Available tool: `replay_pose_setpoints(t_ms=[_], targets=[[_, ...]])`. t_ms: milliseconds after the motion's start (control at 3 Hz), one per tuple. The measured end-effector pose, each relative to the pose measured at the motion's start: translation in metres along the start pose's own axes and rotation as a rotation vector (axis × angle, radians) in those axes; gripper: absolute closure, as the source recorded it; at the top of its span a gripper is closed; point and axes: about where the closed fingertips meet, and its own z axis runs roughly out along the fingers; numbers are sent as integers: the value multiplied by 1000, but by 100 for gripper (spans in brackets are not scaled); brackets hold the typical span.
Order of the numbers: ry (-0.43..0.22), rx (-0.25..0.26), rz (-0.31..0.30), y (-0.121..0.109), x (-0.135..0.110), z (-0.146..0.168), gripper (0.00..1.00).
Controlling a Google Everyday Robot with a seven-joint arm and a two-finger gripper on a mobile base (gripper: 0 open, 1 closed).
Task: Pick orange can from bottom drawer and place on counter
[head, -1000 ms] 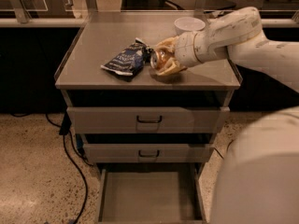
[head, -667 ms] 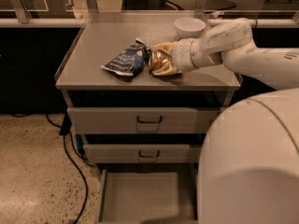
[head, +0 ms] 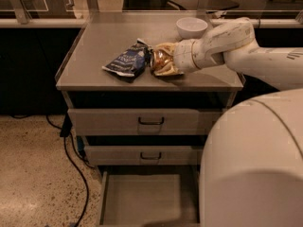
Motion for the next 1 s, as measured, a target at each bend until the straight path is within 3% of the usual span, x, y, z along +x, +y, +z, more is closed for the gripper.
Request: replay_pose_setpoints(t_ms=[1000], targets=[[0, 0, 0, 0, 0, 0, 0]])
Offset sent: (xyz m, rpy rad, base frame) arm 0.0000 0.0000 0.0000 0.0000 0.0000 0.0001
